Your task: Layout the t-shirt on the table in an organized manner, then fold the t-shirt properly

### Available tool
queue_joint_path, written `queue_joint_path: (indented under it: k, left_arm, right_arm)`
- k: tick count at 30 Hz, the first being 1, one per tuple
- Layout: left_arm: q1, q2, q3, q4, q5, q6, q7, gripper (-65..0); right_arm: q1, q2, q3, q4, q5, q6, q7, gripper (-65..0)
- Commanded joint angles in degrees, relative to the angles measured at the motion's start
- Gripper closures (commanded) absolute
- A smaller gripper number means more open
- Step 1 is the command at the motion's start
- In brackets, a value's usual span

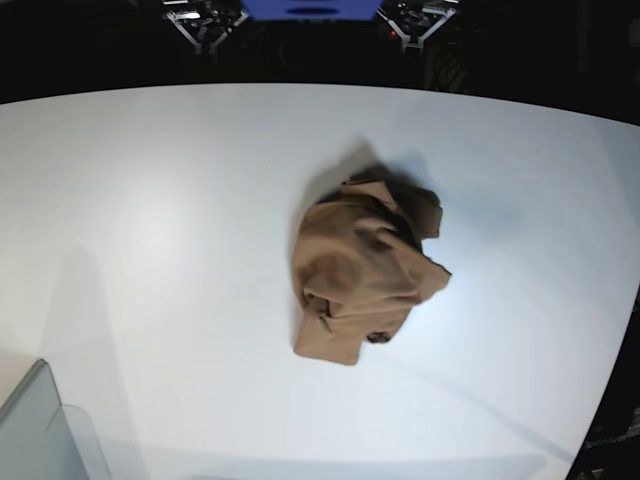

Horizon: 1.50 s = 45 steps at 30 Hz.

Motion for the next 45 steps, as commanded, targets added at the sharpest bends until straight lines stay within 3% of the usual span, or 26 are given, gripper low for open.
queue_joint_path:
  k: [1, 18, 23, 33, 37, 45]
  left_arm:
    - [-0.1, 0.1, -0.1, 0.0, -0.1, 0.4, -0.3, -0.1]
    - [0.2, -0.1, -0.1, 0.0, -0.1, 0.2, -0.4, -0.2]
    - [0.2, -0.1, -0.1, 0.0, -0.1, 0.1, -0.4, -0.2]
    - [1.1, -0.1, -0.1, 0.1, -0.1, 0.1, -0.5, -0.1]
    - [5.7, -0.4, -0.1, 7.2, -0.1, 0.1, -0.5, -0.1]
    - [21.7, -4.0, -0.1, 32.1, -0.2, 0.2, -0.5, -0.1]
  right_arm:
    - [-0.2, 0.3, 0.0, 0.1, 0.2, 0.7, 0.2, 0.0]
    - [-1.3, -0.1, 0.4, -0.2, 0.3, 0.7, 0.2, 0.0]
    - [-1.0, -0.1, 1.7, -0.2, 4.1, 0.7, 0.2, 0.0]
    - [-3.2, 0.9, 1.6, 0.3, 4.2, 0.7, 0.2, 0.0]
    - [-9.0, 1.1, 1.5, 7.8, 4.1, 0.7, 0.2, 0.0]
    - [-27.5, 3.4, 1.5, 38.5, 4.1, 0.8, -0.4, 0.0]
